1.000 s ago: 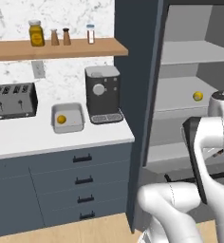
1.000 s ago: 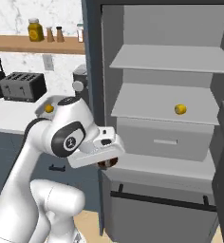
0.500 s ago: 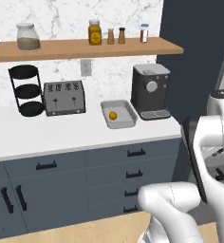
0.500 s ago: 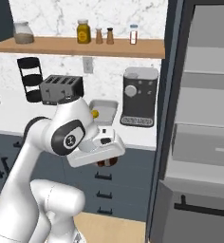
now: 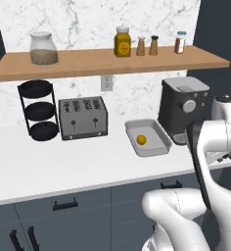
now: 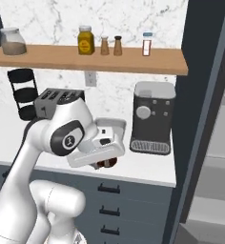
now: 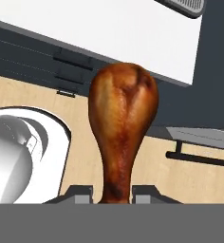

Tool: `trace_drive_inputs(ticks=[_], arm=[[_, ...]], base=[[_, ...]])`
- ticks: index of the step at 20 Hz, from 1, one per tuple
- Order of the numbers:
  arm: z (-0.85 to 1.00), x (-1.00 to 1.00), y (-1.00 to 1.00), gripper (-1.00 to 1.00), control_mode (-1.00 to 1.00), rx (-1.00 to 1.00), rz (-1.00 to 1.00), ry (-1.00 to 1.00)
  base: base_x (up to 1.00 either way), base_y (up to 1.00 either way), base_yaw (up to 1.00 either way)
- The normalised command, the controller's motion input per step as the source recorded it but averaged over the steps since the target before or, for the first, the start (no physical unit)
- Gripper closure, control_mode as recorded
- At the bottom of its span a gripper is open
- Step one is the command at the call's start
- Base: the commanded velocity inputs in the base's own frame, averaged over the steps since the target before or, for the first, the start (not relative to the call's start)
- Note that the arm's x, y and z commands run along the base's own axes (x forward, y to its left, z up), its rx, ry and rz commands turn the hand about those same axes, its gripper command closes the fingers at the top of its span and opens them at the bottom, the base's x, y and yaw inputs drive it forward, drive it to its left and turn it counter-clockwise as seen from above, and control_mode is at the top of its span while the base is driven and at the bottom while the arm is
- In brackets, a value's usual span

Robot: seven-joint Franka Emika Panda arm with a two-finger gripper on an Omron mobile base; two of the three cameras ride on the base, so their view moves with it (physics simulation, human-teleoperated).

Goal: Place one lemon and one chicken drumstick in each tupperware on the nearby counter, to pack two identical lunches.

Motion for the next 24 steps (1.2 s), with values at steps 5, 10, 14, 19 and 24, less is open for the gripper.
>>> trace_drive_inputs(ticks=[5, 10, 14, 19, 24], arm=[[0.0, 0.0, 0.0, 1.0, 1.0, 0.0, 0.0, 0.0], [0.0, 0.0, 0.0, 1.0, 1.0, 0.0, 0.0, 0.0], [-0.01, 0.74, 0.25, 1.0, -1.0, 0.0, -0.01, 0.0], [-0.03, 0.98, -0.07, 1.0, -1.0, 0.01, 0.0, 0.0], [-0.04, 0.95, -0.14, 1.0, -1.0, 0.11, 0.0, -0.1]], base=[[0.15, 0.26, -0.05], [0.34, 0.88, -0.08], [0.0, 0.0, 0.0], [0.0, 0.0, 0.0], [0.0, 0.0, 0.0]])
